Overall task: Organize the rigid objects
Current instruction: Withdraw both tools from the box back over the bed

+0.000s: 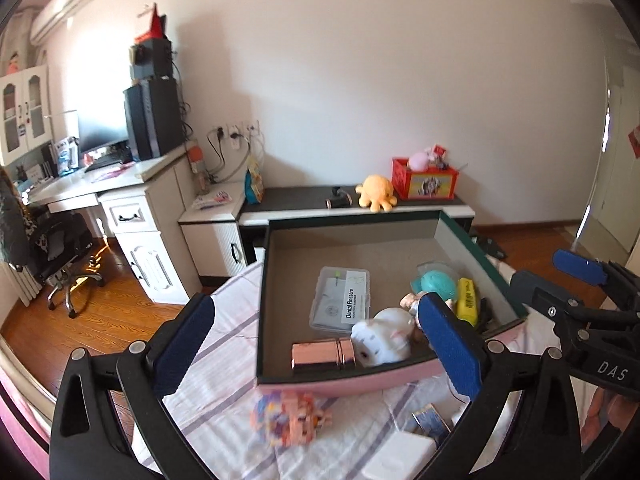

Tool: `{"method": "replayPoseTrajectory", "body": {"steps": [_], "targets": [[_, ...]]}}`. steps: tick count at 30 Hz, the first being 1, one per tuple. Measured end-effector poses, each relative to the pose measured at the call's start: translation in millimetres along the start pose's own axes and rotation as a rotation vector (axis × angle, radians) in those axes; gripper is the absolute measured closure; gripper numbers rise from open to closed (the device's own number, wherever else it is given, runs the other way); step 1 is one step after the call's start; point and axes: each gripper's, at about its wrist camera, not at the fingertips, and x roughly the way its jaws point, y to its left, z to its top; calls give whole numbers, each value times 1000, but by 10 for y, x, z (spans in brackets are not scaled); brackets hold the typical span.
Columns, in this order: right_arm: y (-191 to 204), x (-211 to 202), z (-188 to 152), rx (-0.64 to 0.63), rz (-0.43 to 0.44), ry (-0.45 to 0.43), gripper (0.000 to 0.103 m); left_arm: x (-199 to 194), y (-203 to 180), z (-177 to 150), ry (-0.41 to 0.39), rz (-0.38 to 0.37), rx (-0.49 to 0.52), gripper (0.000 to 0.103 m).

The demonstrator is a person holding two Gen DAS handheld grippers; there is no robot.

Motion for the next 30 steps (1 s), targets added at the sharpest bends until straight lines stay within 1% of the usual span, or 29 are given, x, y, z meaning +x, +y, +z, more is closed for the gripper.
{"method": "replayPoseTrajectory", "body": {"steps": [4,5,6,7,9,13,15,18,21,25,30], "targets": [[222,-551,-88,-28,-12,-74,15,-571,92,-97,-79,29,-28,0],[282,-682,-123,-34,-16,-90,13,-728,110,-135,-106,40,-37,0],[339,-805,-150,-38,-23,-104,4,-876,121,-187,-128,43,-41,0],[407,-949,-188,-47,-28,-124,0,-1025,125,-238,-149,42,-39,0],[532,-1230,-277,-67,-40,-166,0,-1273,140,-331,-174,54,-39,0],[736,-1653,-429,-80,-51,-207,0,-1701,98,-516,-230,86,-21,0],[808,-1811,-508,-82,-48,-218,0,-1881,74,-584,-244,74,-13,0],[864,-1996,-588,-82,-39,-227,0,-2112,79,-636,-281,96,-11,0],[905,-2139,-633,-86,-45,-233,0,-2293,78,-688,-311,97,-18,0],[913,-2286,-666,-85,-54,-254,0,-2406,51,-738,-313,91,-17,0],[908,-2358,-689,-81,-62,-262,0,-2496,14,-768,-320,100,-8,0]]}}
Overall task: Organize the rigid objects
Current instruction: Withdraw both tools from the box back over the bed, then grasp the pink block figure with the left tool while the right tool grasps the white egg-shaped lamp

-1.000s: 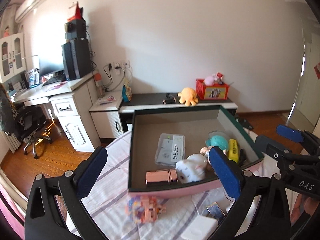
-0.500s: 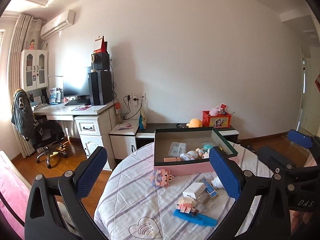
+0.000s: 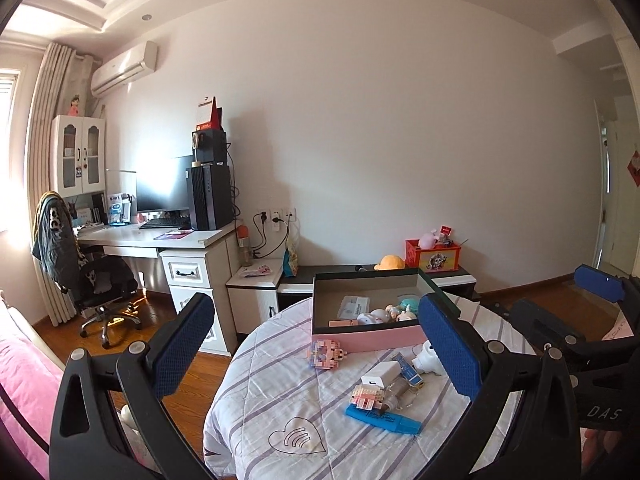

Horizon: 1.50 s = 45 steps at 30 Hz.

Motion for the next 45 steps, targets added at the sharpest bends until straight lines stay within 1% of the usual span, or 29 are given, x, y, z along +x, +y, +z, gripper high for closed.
{"method": "replayPoseTrajectory", "body": {"steps": [11,15,18,21,24,26,28,30,32,35,40,45], "targets": [[-8,13,-35,6,-4,2,0,-53,-23,-8,10,-4,8,0],[-31,80,-91,10,-5,17,0,25,-43,-26,27,-13,13,0],[-67,162,-149,13,-14,38,0,141,-16,-86,57,-10,18,0],[-168,300,-259,26,-28,77,0,335,47,-223,118,0,16,0],[-275,484,-400,40,-52,133,0,581,111,-401,207,12,4,0],[-341,629,-509,55,-61,176,0,764,122,-518,270,-6,-12,0],[-422,777,-612,67,-68,215,0,934,101,-637,323,-38,-22,0],[-481,906,-692,73,-72,249,0,1081,41,-750,370,-60,-16,0],[-534,1031,-766,79,-73,279,0,1230,-30,-850,408,-67,-1,0],[-579,1196,-847,85,-69,315,0,1452,-92,-947,440,-65,13,0],[-616,1547,-946,82,-69,373,0,1848,-59,-1019,505,-32,0,0],[-583,2012,-1024,41,-64,460,0,2071,-18,-1076,531,-27,-11,0]]}}
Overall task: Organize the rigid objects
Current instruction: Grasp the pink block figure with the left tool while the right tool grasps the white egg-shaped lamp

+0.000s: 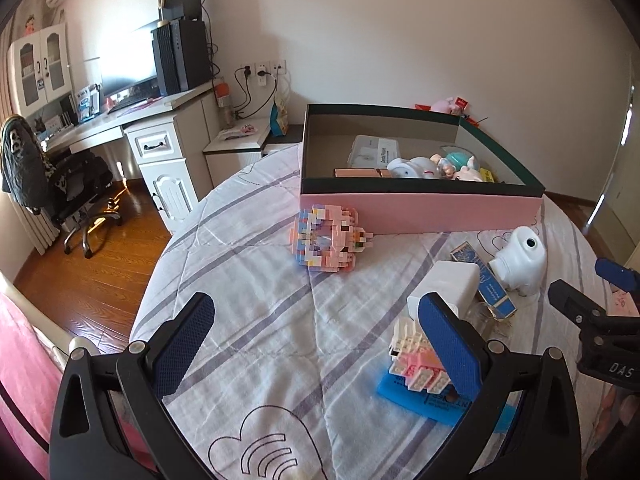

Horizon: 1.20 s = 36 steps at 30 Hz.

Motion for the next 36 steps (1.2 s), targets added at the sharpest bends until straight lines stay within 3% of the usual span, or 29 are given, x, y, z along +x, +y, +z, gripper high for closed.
{"method": "replayPoseTrajectory", "body": {"steps": [4,10,16,19,21,27,28,31,32,36], "targets": [[58,263,86,-28,0,40,0,119,42,69,2,-5,-5,0],[69,555,175,-14,82,104,0,324,92,200,18,2,0,0],[-31,606,173,42,247,124,28,557,152,281,54,-27,-20,0],[-104,569,162,48,199,114,31,706,213,304,92,-32,-59,0],[-148,615,146,64,235,140,31,810,227,317,122,-44,-68,0],[-75,699,180,25,225,146,31,1059,120,392,167,-25,-37,0],[-64,712,180,17,222,150,31,1093,92,391,175,-21,-22,2],[-20,739,197,-14,213,155,35,1088,39,389,166,-26,0,27],[-11,748,204,-19,220,158,42,1061,31,385,155,-33,6,42],[-2,718,203,-28,222,147,44,962,6,355,127,-32,26,42]]}}
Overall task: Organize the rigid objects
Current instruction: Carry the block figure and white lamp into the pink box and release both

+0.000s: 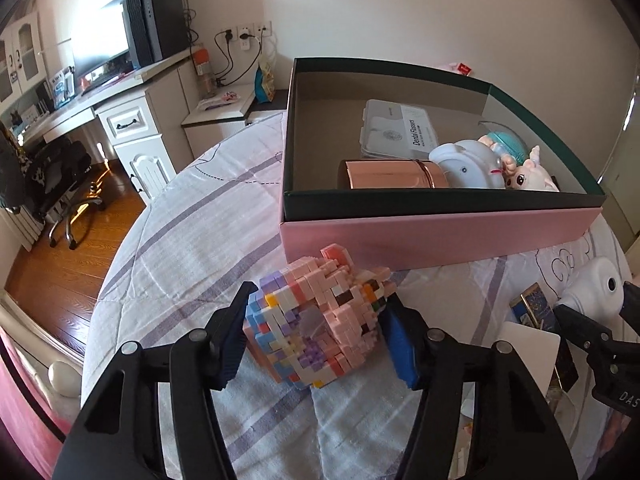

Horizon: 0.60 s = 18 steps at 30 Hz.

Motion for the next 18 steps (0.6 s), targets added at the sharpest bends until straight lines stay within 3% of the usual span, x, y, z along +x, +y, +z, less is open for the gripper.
{"method": "replayPoseTrajectory", "body": {"steps": [4,11,18], "targets": [[5,-139,-35,1,-11,-58,44,-249,-38,-60,-86,23,21,42],[131,-560,-10,-19,-31,-193,44,-779,-114,-111,-226,-28,34,42],[329,-803,303,-86,-35,-271,44,-1043,-310,212,-295,-80,84,42]]}}
